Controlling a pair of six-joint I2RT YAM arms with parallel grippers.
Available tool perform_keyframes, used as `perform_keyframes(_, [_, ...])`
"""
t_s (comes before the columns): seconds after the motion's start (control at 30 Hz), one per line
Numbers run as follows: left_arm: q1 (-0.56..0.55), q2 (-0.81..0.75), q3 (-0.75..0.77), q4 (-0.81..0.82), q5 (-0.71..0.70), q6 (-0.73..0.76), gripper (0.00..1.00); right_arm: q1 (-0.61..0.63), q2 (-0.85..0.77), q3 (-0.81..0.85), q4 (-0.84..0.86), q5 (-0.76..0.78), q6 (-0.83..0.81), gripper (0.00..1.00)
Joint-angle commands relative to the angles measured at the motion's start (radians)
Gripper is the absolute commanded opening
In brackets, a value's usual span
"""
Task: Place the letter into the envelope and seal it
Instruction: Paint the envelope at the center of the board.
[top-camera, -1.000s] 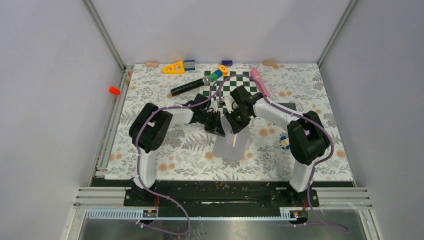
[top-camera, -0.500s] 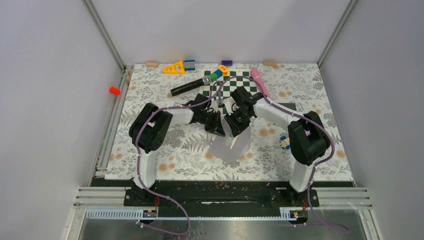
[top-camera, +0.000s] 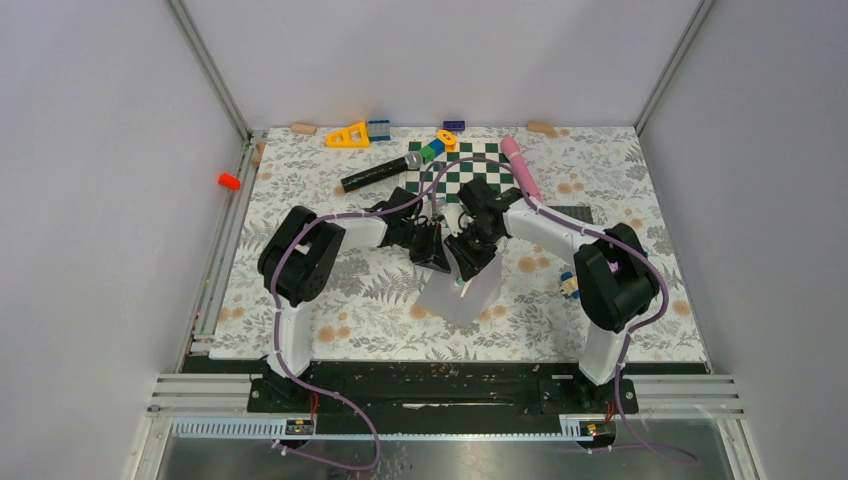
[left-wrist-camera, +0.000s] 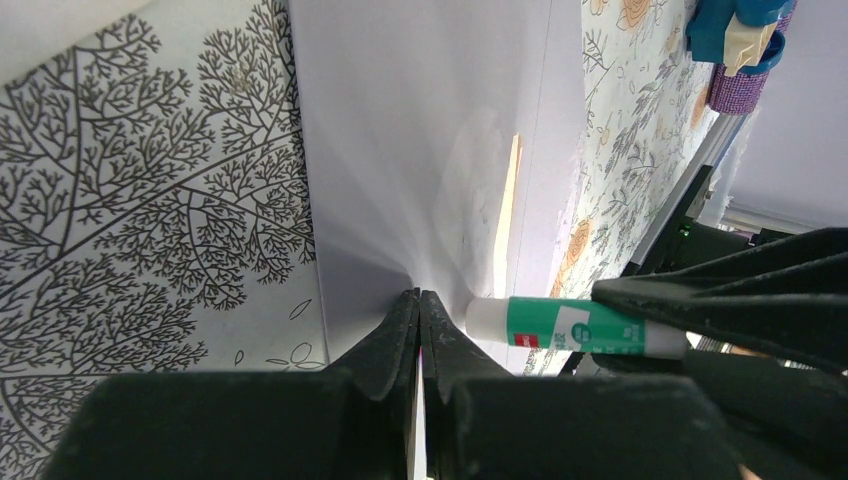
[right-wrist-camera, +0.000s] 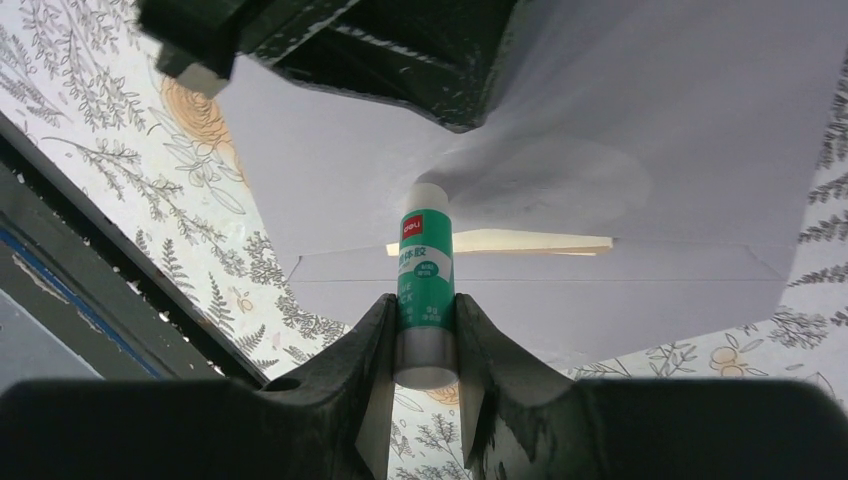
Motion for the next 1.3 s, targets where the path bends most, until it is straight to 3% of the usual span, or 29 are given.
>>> perform_keyframes(0.0, [-0.017,0.013,-0.018,-0.047,-0.142,0.061,0.0,0.044,-0.045,-0.014,-0.032,-0.038,-0.054,0.0])
perform_keyframes(0.27, [-0.017,0.017,-0.017,-0.047,-0.139,0.061,0.0,0.057,-0.033,-0.02,-0.03,0.01,-0.069,0.0])
perform_keyframes(0.57, [-0.017,0.02,-0.017,-0.047,-0.137,0.062,0.0,0.055,-0.056,-0.044,0.1,0.204,-0.022,0.0])
perform_keyframes(1.27, [-0.017,0.026,-0.015,-0.045,-0.134,0.062,0.0,0.056,-0.009,-0.016,0.239,0.277,0.033,0.0])
